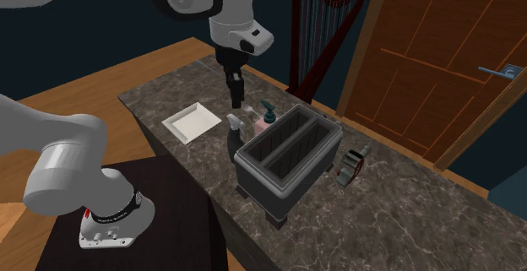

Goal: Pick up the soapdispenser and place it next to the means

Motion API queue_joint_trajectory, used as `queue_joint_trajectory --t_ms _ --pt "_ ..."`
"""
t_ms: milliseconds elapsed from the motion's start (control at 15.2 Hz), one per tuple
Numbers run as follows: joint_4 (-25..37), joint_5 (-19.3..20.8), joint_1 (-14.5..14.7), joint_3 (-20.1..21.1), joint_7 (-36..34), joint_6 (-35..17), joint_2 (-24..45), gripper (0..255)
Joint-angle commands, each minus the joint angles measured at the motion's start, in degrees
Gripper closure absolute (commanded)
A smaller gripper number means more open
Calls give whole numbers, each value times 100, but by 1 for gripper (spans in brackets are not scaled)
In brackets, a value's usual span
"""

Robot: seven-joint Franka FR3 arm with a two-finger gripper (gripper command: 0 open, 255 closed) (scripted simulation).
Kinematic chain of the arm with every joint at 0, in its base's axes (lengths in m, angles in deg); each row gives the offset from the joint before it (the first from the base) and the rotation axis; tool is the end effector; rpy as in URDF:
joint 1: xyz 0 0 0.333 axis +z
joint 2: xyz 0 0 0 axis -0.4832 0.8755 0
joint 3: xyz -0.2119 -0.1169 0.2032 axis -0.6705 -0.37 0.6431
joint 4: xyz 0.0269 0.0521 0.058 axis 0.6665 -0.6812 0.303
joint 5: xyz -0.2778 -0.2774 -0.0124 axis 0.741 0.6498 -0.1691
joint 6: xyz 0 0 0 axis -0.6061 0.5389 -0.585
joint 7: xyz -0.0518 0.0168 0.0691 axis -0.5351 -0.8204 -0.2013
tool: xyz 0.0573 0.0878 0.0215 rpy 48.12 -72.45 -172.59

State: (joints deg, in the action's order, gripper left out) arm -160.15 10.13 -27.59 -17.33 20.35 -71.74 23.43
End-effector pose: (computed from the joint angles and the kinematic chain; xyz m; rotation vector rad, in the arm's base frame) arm 0.4022 0.0705 0.5450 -3.0472 -0.0550 0.1007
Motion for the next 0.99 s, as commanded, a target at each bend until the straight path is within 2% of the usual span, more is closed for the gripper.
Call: queue_joint_trajectory --t_ms 0,396,792,924 --pt "86 -22 -7 107 -202 -275 399 0" --pt "760 31 8 378 -863 -805 1718 0" --pt "1704 216 81 515 -1515 -1114 3101 0" --pt "1709 228 98 516 -1553 -1200 3201 0"
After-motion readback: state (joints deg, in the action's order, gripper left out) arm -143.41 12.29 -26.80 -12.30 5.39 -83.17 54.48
